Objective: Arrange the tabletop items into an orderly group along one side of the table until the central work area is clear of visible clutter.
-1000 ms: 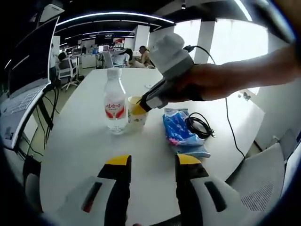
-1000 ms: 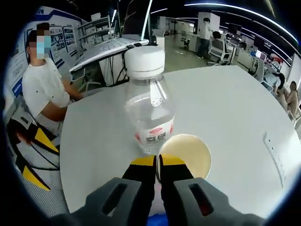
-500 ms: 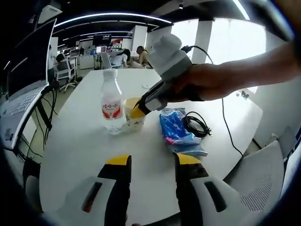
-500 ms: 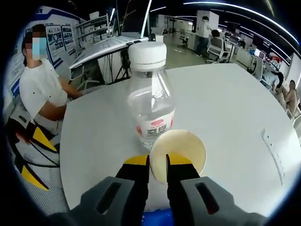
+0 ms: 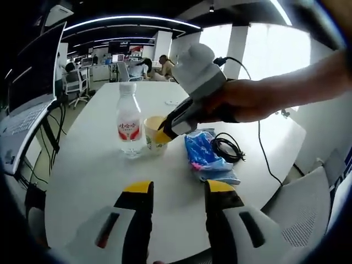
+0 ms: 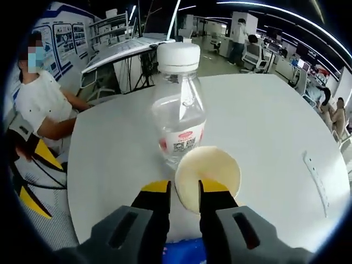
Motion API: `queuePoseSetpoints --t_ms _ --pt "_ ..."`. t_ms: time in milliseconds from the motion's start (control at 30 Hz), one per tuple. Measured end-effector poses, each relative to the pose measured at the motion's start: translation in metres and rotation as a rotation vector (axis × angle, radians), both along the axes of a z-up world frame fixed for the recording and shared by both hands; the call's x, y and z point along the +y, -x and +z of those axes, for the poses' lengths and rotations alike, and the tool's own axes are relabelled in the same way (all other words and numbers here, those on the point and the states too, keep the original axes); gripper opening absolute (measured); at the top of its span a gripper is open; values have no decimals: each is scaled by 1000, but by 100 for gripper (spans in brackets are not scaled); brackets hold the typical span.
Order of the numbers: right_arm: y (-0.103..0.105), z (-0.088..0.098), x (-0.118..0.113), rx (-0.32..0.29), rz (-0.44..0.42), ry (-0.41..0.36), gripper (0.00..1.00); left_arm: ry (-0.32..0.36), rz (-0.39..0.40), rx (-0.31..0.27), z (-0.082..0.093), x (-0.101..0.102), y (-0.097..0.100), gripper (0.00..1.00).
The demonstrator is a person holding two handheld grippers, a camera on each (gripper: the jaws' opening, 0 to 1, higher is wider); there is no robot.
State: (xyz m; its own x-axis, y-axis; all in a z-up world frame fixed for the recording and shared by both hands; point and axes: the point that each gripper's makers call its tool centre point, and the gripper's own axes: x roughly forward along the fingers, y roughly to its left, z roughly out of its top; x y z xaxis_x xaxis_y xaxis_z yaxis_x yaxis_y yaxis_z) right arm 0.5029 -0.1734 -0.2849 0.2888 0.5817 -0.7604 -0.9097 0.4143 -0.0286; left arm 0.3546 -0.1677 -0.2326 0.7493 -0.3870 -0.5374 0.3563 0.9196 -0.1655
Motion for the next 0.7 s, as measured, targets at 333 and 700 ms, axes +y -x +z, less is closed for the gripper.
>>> queuePoseSetpoints --t_ms 333,700 --pt "10 4 -1 -37 41 17 20 0 -8 -1 1 -1 2 36" --pt "12 24 -7 -50 17 -79 21 -3 -28 2 -1 -4 0 36"
